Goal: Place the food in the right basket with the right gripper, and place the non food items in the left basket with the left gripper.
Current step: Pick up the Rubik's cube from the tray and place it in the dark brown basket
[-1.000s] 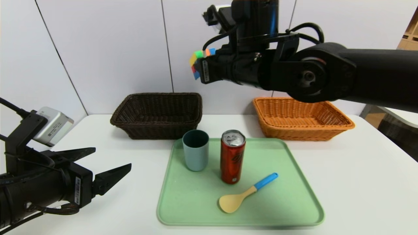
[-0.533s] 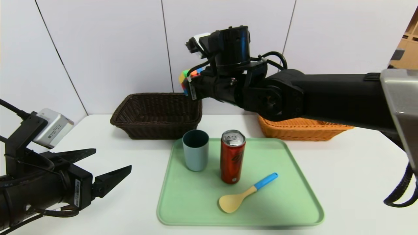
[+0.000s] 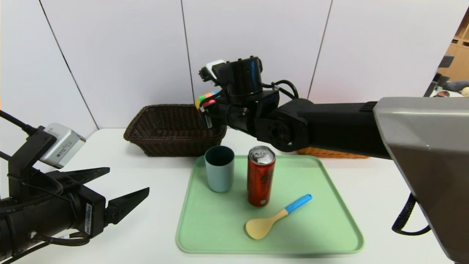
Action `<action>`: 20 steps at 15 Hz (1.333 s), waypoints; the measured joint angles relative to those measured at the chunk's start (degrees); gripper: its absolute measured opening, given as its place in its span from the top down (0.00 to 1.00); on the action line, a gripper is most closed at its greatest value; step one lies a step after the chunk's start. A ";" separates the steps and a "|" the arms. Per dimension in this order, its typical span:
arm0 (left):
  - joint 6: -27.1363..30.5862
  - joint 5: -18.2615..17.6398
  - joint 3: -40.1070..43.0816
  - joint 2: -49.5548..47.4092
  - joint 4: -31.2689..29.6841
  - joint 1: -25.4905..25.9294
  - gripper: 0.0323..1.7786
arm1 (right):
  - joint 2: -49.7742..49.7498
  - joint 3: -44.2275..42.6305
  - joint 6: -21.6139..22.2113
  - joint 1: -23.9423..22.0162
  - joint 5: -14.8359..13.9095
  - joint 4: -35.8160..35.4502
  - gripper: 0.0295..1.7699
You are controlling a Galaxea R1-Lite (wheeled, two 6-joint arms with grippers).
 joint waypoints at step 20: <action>-0.04 0.02 0.80 -0.05 -0.05 -0.02 0.05 | 3.97 -0.02 -1.93 0.28 -1.01 -0.83 0.50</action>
